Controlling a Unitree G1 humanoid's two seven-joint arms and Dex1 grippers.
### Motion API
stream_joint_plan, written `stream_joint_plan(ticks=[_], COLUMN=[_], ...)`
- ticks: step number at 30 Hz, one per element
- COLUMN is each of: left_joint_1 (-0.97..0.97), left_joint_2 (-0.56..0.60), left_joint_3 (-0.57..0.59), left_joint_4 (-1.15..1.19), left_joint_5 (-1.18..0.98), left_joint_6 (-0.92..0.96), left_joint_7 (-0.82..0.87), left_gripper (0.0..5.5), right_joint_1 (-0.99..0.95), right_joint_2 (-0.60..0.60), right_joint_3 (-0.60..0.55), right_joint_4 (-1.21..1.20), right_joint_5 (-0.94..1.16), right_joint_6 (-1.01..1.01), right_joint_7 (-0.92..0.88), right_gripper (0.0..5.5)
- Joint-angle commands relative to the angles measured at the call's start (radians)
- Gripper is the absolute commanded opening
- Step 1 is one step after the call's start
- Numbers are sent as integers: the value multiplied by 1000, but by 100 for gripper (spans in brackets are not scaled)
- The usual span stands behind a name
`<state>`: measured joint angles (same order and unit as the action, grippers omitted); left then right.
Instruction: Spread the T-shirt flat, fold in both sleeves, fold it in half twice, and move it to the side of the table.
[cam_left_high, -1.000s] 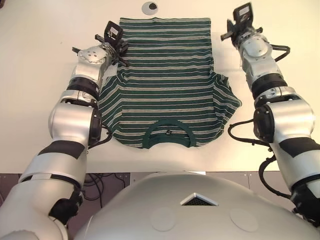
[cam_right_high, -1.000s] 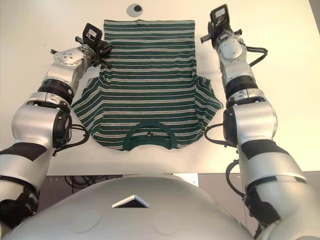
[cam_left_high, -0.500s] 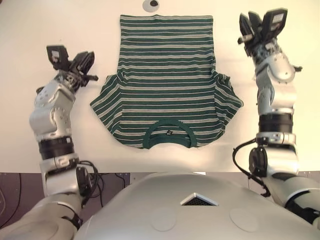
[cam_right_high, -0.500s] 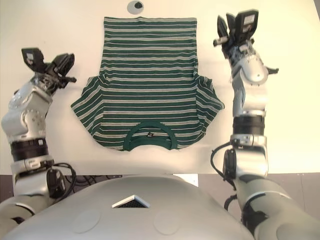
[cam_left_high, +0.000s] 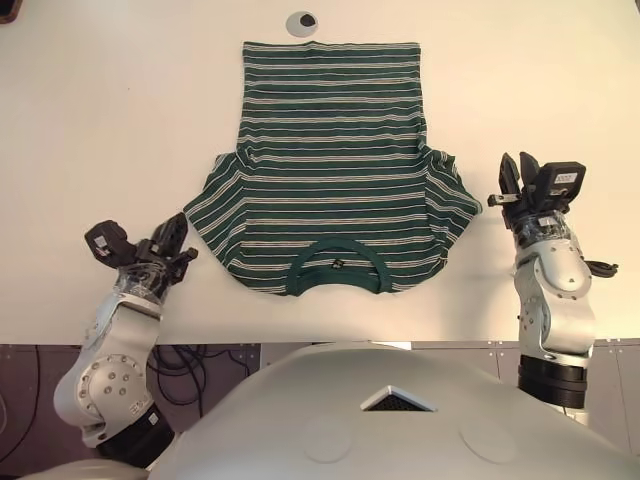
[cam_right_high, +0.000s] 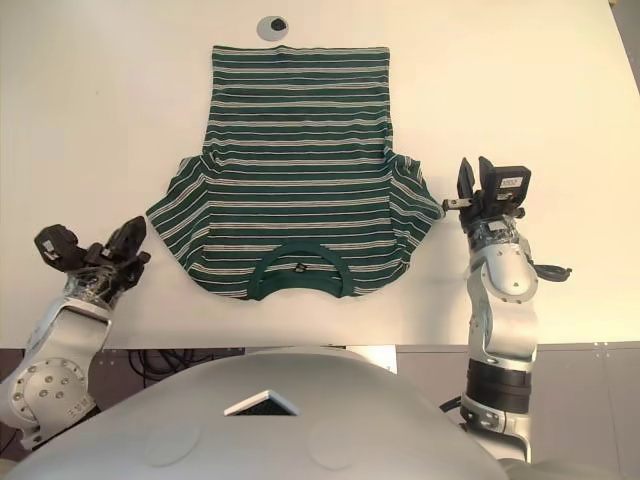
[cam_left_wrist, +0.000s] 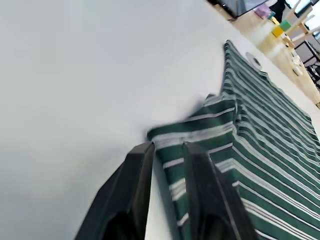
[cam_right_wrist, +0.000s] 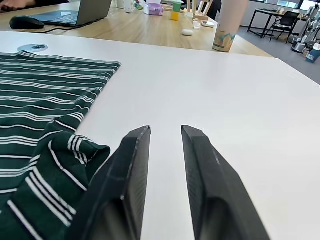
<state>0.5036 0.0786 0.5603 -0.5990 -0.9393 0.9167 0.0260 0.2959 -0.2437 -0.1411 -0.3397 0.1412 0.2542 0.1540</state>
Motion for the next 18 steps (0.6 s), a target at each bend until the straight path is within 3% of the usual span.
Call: stream_joint_plan(ticks=[1, 10, 18], left_joint_1=[-12, -117, -97], left_joint_2=[-27, -75, -73], left_joint_3=[9, -38, -100], left_joint_4=[46, 175, 150], left_joint_5=[-55, -66, -24], left_joint_6=[29, -77, -154], left_joint_7=[83, 161, 137], left_gripper=[100, 100, 2], right_joint_1=[-36, -93, -90], right_joint_2=[-7, -31, -31], right_joint_3=[20, 57, 67], right_joint_4=[18, 116, 133], right_joint_5=[-24, -81, -96], right_joint_6=[-21, -110, -144], right_joint_7=[17, 70, 88], right_gripper=[113, 113, 116])
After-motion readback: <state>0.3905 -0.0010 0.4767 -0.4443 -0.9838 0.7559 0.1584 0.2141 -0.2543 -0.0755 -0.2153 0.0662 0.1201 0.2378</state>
